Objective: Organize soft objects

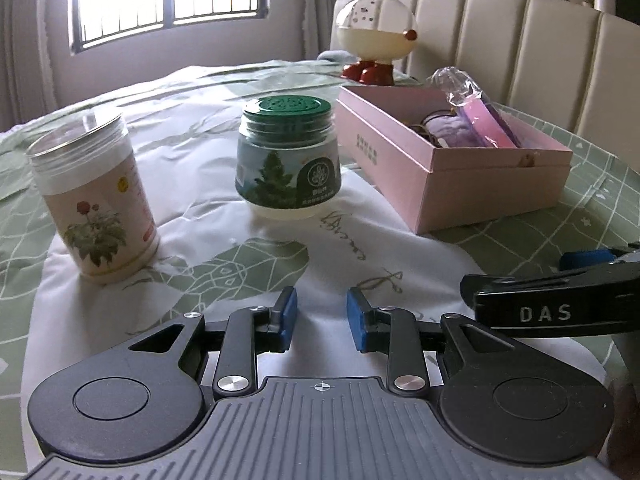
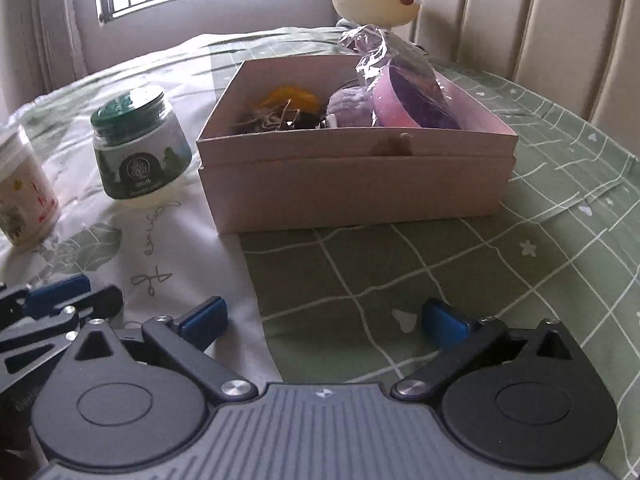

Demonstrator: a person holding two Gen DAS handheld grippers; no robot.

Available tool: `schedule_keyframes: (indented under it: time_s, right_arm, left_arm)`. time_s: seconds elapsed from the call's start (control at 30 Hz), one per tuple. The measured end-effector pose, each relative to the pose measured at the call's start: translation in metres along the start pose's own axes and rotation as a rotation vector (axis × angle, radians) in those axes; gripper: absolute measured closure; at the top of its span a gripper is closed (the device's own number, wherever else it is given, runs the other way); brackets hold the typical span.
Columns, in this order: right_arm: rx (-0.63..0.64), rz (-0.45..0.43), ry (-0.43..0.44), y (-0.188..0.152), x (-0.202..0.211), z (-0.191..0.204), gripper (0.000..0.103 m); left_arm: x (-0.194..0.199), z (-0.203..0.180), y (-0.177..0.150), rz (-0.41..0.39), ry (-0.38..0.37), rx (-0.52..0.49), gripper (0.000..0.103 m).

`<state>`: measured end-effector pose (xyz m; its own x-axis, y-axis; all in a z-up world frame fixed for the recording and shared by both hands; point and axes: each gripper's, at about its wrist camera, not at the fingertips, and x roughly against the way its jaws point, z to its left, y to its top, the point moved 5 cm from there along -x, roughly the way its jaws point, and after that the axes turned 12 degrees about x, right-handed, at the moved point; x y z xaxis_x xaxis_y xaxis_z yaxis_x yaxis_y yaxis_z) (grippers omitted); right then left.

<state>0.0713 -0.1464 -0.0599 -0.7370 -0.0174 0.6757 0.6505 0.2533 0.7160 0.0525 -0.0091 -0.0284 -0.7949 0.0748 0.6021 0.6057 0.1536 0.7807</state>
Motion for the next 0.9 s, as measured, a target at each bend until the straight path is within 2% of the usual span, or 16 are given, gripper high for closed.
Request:
schedule_keyframes:
  time_s: [0.1,0.27,0.43,0.9]
  right_arm:
    - [-0.023,-0.031,-0.001,-0.005,0.003,-0.002,0.000]
    - [-0.018,-0.071,-0.058,-0.008,0.004,0.006,0.000]
    - [-0.031,-0.097,-0.045,-0.012,0.006,0.004,0.000]
    - [-0.023,-0.108,-0.053,-0.010,0.005,0.006,0.000]
  left_arm:
    - [0.001,0.001,-0.001,-0.005,-0.001,-0.003,0.072]
    - [0.001,0.000,-0.002,-0.009,0.003,-0.011,0.072]
    - [0.001,0.001,-0.001,-0.008,0.001,-0.013,0.072]
    - [0.000,0.004,0.000,-0.009,-0.020,0.008,0.072]
